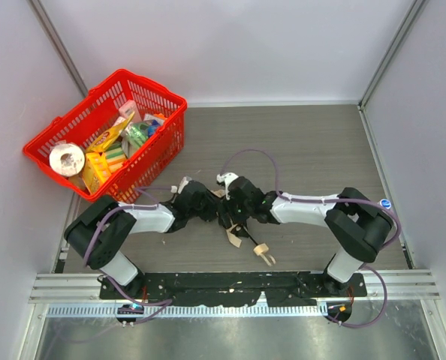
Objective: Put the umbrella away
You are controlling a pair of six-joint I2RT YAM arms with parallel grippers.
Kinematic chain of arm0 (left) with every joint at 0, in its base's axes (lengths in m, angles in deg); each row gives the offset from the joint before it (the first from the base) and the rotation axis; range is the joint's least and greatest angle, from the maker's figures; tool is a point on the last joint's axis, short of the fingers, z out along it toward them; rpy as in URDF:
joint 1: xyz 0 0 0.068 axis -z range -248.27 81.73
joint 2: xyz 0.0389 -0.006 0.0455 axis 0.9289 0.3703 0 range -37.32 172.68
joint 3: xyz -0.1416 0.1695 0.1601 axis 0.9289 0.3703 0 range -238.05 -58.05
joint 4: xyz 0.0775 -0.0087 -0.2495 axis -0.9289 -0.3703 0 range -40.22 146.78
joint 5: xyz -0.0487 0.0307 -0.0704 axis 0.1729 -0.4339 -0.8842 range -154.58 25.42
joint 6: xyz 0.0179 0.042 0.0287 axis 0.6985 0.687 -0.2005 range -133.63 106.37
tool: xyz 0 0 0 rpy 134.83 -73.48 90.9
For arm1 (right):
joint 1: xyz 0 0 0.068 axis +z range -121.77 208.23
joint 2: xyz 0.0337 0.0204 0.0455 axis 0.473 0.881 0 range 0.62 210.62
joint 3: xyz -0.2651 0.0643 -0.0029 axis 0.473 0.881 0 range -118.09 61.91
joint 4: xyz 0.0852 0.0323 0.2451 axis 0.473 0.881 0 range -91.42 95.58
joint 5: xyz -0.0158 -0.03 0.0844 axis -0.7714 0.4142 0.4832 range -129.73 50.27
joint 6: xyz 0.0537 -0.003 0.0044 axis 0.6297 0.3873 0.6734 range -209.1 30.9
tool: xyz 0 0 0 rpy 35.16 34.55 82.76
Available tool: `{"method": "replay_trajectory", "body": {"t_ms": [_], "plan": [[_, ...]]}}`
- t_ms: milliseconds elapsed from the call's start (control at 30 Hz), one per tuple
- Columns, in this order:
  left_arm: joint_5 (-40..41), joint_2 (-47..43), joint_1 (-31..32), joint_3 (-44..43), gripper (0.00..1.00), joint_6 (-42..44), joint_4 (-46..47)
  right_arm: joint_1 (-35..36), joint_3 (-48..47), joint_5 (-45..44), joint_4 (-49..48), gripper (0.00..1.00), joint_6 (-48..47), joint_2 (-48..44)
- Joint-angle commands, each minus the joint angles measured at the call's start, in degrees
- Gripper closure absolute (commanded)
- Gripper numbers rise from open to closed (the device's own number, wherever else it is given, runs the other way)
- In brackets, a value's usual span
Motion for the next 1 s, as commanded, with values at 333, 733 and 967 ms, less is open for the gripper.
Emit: {"method": "replay_trajectory", "body": {"t_ms": [333, 733, 967], "plan": [[-1.5, 2.8, 1.2, -3.2, 1.0, -4.5, -22.6, 12.8, -8.8, -40.3, 8.5, 0.86, -8.3, 9.7], [4.1, -0.3, 1.2, -0.8, 0.14, 3.3, -19.5, -0.9, 7.0, 8.0, -13.7, 0.99, -4.4, 4.1], [9.3, -0.9, 1.2, -0.3, 0.12, 7.3, -19.5, -8.6, 8.0, 33.9, -25.2, 0.99, 4.8, 7.2]]}}
